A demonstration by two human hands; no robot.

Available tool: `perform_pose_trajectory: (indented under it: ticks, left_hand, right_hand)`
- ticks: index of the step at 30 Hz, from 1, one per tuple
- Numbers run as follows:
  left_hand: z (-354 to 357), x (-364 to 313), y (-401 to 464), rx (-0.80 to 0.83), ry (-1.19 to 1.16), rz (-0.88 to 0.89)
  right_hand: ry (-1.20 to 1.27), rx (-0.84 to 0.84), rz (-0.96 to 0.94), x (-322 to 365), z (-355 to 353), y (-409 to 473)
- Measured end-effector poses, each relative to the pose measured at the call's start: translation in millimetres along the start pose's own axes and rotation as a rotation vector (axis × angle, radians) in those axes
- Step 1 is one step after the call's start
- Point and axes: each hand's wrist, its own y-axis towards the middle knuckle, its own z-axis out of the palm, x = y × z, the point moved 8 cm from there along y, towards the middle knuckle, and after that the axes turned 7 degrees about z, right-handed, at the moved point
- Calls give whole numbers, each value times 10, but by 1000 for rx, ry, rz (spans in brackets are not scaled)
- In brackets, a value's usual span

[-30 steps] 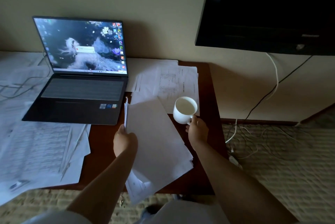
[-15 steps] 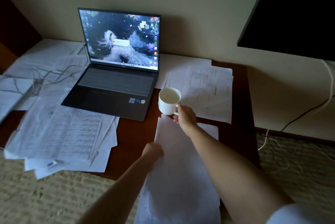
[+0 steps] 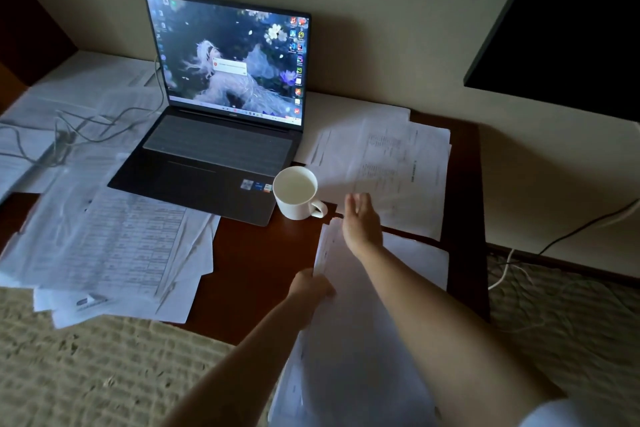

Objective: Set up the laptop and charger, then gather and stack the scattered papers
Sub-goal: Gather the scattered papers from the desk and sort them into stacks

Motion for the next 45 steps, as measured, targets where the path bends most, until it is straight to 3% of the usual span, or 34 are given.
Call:
perform_pose_trajectory:
  ticks: [2, 4, 6, 20, 29, 34, 37, 39, 42, 45]
  left_hand:
    - [71, -66, 31, -21, 10, 46]
    - [109, -93, 45, -52, 22, 57]
    - [134, -112, 63, -70, 32, 59]
    - [75, -162, 137, -236, 160, 43]
    - [-27, -65, 150, -261, 66, -39]
    - [17, -102, 141, -249, 64, -32]
    - [-2, -46, 139, -266, 33, -56]
    - [14, 5, 154, -257, 0, -60]
    - [76, 5, 162, -242, -79, -13]
    - [199, -60, 114, -210, -101, 48]
  right_hand:
    - [-256, -105, -42, -159, -229, 135]
    - [-527, -105, -84, -310, -324, 270]
    - [-646, -59, -123, -357, -331, 367]
    - [-909, 31, -311, -429, -454, 514]
    - [-1036, 175, -380, -309, -432, 487]
    - [-1218, 35, -483, -221, -379, 491]
    - [-1100, 92, -468, -255, -367, 501]
    - [-1026, 44, -453, -166, -536, 408]
    - [-676, -201, -470, -117, -866, 321]
    - [-527, -217, -593, -189, -919, 2]
